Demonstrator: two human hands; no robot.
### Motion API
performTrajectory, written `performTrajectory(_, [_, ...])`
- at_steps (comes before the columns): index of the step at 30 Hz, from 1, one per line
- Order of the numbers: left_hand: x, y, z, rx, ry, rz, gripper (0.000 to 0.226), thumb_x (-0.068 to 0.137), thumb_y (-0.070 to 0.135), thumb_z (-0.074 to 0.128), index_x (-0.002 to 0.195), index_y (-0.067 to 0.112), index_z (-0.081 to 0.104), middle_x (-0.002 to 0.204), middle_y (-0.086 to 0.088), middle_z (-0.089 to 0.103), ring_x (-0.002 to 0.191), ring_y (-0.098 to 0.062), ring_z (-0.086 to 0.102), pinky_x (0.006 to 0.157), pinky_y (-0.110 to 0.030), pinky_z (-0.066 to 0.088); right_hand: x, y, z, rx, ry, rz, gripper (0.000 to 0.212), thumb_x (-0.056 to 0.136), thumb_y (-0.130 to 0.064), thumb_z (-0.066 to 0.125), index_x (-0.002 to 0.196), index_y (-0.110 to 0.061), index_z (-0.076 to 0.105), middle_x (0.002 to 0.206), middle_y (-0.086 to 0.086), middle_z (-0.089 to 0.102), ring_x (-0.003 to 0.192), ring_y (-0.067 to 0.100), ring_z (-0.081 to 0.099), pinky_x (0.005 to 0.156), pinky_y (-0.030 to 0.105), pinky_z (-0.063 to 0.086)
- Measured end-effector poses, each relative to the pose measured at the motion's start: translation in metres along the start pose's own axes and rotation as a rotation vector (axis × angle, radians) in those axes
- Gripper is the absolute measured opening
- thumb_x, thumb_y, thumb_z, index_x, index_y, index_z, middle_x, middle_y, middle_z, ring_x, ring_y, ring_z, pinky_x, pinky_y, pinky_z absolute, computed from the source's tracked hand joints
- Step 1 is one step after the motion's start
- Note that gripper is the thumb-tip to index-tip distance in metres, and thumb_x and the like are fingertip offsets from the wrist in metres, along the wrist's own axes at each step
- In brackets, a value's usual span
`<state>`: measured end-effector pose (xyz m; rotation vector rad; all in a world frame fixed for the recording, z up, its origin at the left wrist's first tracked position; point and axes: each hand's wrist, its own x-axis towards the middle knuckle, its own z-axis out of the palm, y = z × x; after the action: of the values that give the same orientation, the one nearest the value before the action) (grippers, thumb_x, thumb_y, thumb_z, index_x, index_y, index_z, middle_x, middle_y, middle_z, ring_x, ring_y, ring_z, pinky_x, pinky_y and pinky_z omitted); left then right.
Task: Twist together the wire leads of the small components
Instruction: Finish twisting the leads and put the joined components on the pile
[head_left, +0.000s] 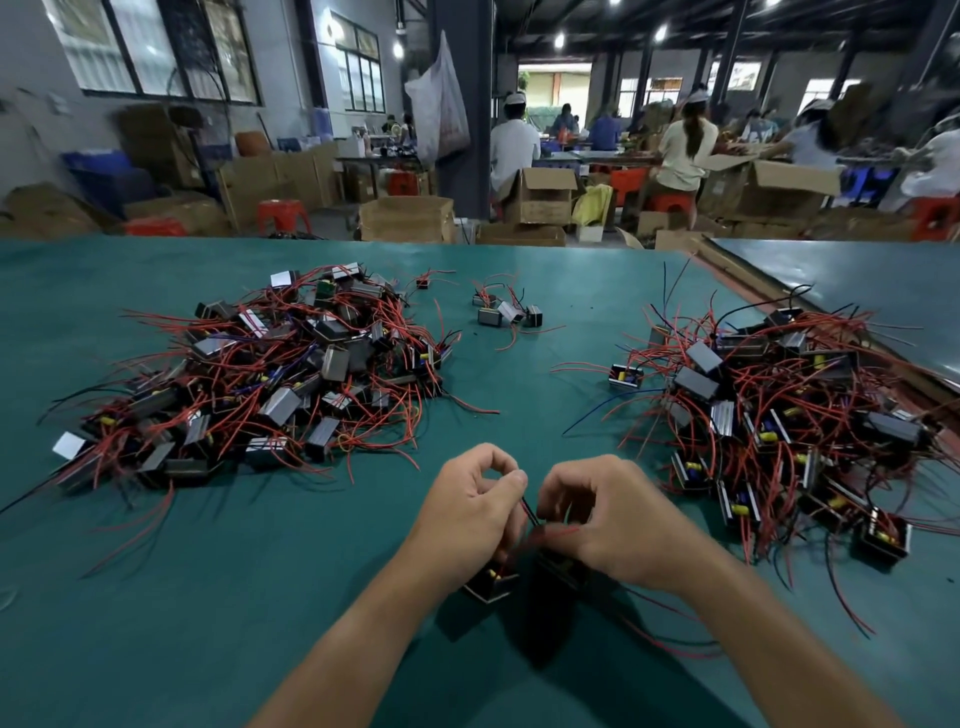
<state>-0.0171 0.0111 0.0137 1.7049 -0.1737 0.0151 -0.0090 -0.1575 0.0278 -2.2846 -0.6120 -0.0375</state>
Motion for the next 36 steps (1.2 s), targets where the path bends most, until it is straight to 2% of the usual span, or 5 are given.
performTrajectory(4, [0.0,0.003,0.001,-0.043,0.062,-0.051,0.02,0.098,0.006,0.048,0.079,0.011,0.046,0.044,-0.002,0.049,0.033,-0.014,0.035,0.037,-0.018,0.031,-0.001,0.001,-0.002,-0.026,0.097,-0.033,0.015,0.074,-0.02,0.079,0.068,-0.024,0.066,0.06,-0.004,0.065,0.057,0.013,0.058,0.061,0.035,0.051])
performTrajectory(12, [0.001,0.005,0.003,-0.057,0.113,-0.1,0.028,0.09,-0.004,0.051,0.065,0.009,0.053,0.045,-0.002,0.051,0.032,-0.012,0.038,0.036,-0.018,0.03,-0.003,-0.001,0.001,-0.02,0.016,-0.03,0.02,0.066,-0.043,0.077,0.073,-0.027,0.069,0.061,-0.01,0.064,0.056,0.011,0.056,0.056,0.029,0.047])
performTrajectory(19, [0.003,0.004,-0.003,0.0,0.186,-0.082,0.026,0.083,0.0,0.061,0.06,0.012,0.061,0.059,-0.018,0.061,0.037,-0.013,0.047,0.039,-0.019,0.035,-0.002,0.001,0.0,-0.053,0.035,-0.067,0.008,0.073,-0.022,0.073,0.08,-0.026,0.071,0.064,-0.013,0.067,0.06,0.005,0.06,0.056,0.016,0.045])
performTrajectory(22, [0.002,0.004,-0.004,-0.031,0.179,-0.12,0.026,0.085,0.001,0.061,0.062,0.012,0.061,0.061,-0.01,0.066,0.037,-0.013,0.048,0.039,-0.018,0.034,-0.001,0.002,0.002,-0.044,0.04,-0.061,0.014,0.074,-0.019,0.077,0.083,-0.027,0.069,0.066,-0.014,0.067,0.063,0.005,0.062,0.058,0.01,0.04])
performTrajectory(36, [0.001,0.008,-0.007,-0.15,0.068,-0.267,0.018,0.093,0.004,0.053,0.075,0.009,0.055,0.056,-0.008,0.066,0.033,-0.013,0.047,0.035,-0.016,0.03,0.001,0.003,0.002,-0.001,0.047,-0.102,0.012,0.072,-0.027,0.085,0.075,-0.028,0.073,0.073,-0.009,0.063,0.065,0.01,0.058,0.061,0.019,0.044])
